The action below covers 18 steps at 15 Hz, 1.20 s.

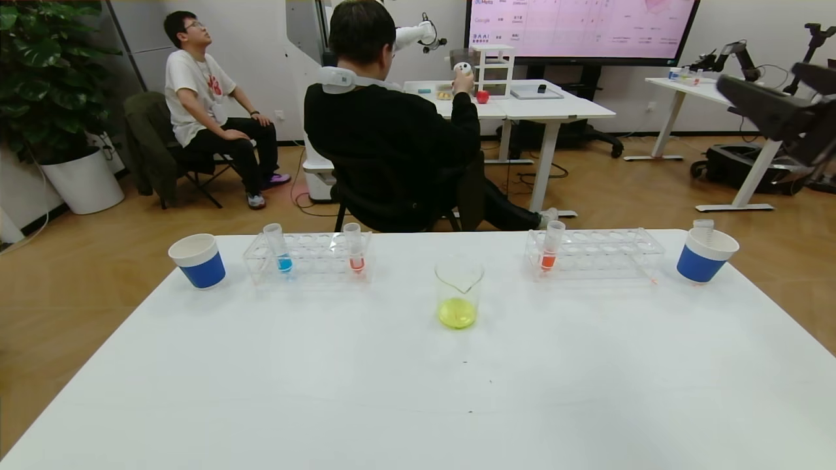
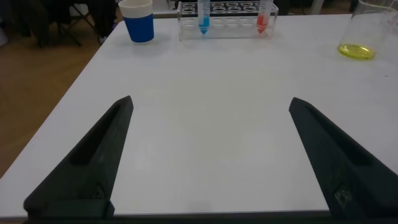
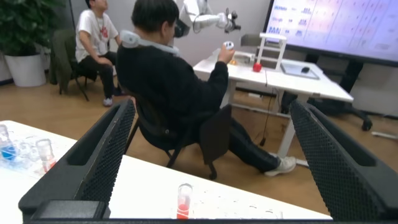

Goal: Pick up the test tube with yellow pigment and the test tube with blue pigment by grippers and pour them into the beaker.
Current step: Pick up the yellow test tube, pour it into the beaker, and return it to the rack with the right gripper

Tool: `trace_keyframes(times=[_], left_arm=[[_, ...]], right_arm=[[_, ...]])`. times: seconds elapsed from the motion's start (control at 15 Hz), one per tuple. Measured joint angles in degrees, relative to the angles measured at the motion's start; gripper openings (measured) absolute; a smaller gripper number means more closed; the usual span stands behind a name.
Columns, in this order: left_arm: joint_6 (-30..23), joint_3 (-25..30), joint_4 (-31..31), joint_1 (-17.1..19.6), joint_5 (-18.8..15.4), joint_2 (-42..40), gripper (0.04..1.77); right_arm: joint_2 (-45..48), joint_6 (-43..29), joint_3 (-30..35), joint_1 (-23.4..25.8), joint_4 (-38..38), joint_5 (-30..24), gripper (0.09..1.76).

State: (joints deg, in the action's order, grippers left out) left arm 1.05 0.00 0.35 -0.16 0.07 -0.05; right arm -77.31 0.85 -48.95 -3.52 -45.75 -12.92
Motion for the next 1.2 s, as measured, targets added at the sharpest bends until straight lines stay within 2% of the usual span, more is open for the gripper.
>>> trace_keyframes(times=[0.2, 0.47, 0.67, 0.93, 1.07, 1.2], left_arm=[[0.0, 0.0, -0.02, -0.02, 0.0, -0.02, 1.75], [-0.01, 0.0, 0.0, -0.02, 0.0, -0.02, 1.75], [-0.01, 0.0, 0.0, -0.02, 0.0, -0.02, 1.75], [0.02, 0.0, 0.0, -0.02, 0.0, -0.02, 1.75], [0.02, 0.0, 0.0, -0.02, 0.0, -0.02, 1.75], [0.46, 0.0, 0.0, -0.02, -0.05, -0.02, 1.75]], right_arm=[[17.18, 0.3, 11.17, 0.91, 0.35, 0.0, 1.74], [37.63, 0.35, 23.63, 5.03, 2.82, 0.09, 1.74], [51.99, 0.35, 28.53, 6.13, 14.45, 0.05, 1.74], [69.35, 2.15, 32.09, 3.85, 33.11, 1.68, 1.74], [74.01, 3.36, 36.74, 3.3, 31.04, 6.07, 1.74], [76.04, 3.58, 42.19, 3.15, 28.89, 6.92, 1.74]])
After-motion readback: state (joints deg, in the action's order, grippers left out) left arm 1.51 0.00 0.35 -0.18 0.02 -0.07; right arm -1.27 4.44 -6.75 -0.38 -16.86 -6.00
